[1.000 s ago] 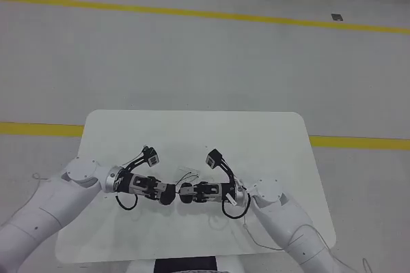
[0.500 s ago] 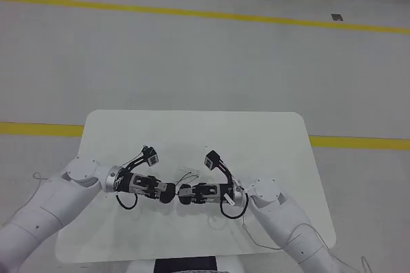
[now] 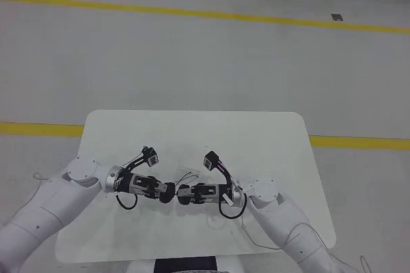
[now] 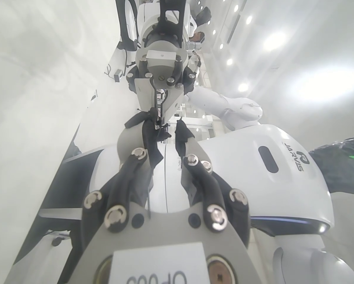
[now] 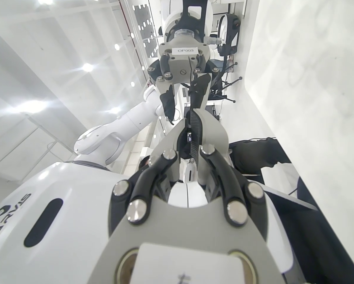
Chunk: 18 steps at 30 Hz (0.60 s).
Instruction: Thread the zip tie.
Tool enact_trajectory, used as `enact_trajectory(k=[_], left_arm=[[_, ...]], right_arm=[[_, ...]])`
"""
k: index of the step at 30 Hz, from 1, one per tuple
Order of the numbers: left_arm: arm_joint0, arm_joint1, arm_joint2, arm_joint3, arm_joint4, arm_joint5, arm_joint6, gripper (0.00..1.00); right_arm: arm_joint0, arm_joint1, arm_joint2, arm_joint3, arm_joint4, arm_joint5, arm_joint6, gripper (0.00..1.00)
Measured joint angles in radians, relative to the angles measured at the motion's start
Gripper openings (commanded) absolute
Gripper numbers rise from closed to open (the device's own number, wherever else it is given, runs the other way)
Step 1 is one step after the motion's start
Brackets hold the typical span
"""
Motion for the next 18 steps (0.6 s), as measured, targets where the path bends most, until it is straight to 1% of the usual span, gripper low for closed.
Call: enact_trajectory(k=[18], left_arm=[[0.003,-0.003,-0.002,0.000,0.007,0.003,0.001,0.08]], right_arm=[[0.001,-0.001,-0.009,-0.002,0.005,0.000,-0.004,0.00]])
